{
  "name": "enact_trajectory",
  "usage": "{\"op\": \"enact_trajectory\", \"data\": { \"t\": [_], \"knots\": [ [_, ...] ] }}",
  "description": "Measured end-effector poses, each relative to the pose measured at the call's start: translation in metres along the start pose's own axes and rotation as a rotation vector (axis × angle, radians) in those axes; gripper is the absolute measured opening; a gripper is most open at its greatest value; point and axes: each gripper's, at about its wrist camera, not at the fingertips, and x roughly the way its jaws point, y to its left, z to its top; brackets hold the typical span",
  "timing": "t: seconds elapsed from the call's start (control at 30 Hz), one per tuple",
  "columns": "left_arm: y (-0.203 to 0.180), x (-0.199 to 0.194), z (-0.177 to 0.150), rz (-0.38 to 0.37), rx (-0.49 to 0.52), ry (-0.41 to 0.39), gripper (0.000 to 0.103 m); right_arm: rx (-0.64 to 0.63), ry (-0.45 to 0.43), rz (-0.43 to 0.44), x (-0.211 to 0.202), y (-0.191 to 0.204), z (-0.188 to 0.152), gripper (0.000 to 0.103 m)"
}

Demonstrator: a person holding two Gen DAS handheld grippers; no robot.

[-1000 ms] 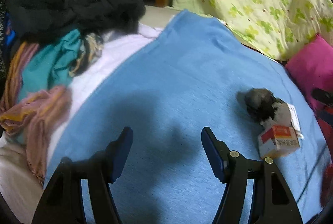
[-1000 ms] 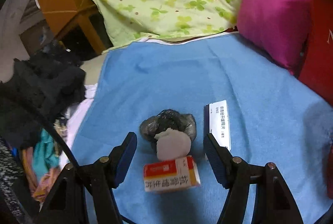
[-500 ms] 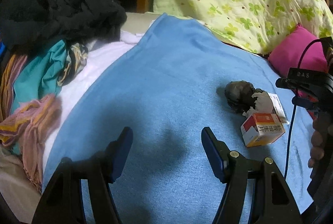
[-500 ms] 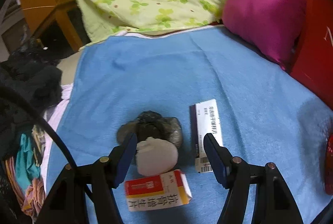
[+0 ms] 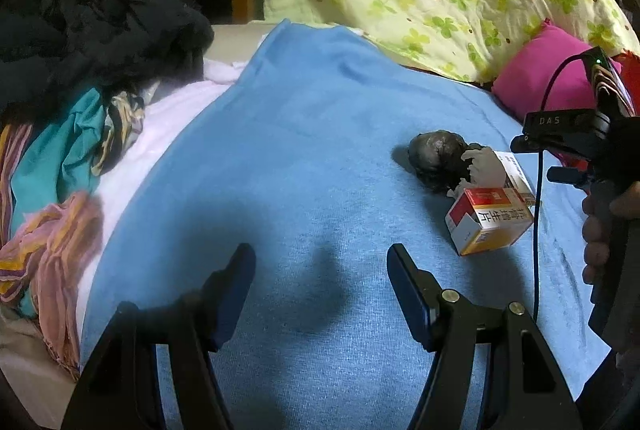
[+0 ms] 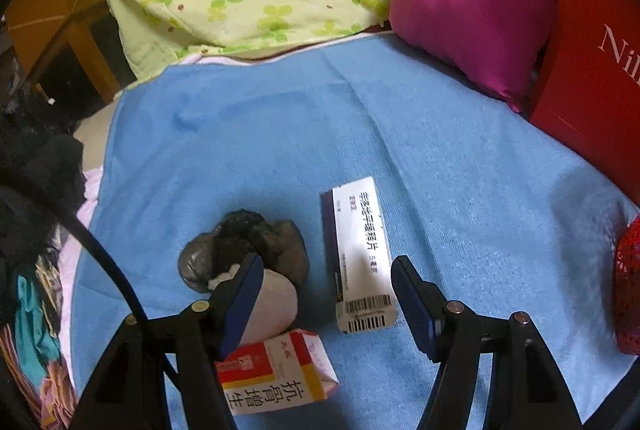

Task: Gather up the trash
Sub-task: 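Move both tools back down to the remaining items on the blue towel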

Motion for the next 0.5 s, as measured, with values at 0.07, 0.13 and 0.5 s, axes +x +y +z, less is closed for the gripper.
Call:
{"op": "enact_trajectory", "data": {
  "t": [0.07, 0.13, 0.5],
  "knots": [
    [0.0, 0.002, 0.0, -0.001, 0.002, 0.01, 0.069, -0.001, 0.006, 0.002, 0.001, 0.0, -0.001, 0.071],
    [0.0, 0.003, 0.0, 0.002, 0.004, 0.014, 0.069, -0.003, 0.01, 0.004, 0.002, 0.0, -0.003, 0.071],
    [-0.011, 0.012, 0.0, 0.043, 0.042, 0.03, 0.069, 0.011, 0.028, 0.046, 0.01, -0.007, -0.009, 0.071]
  ]
}}
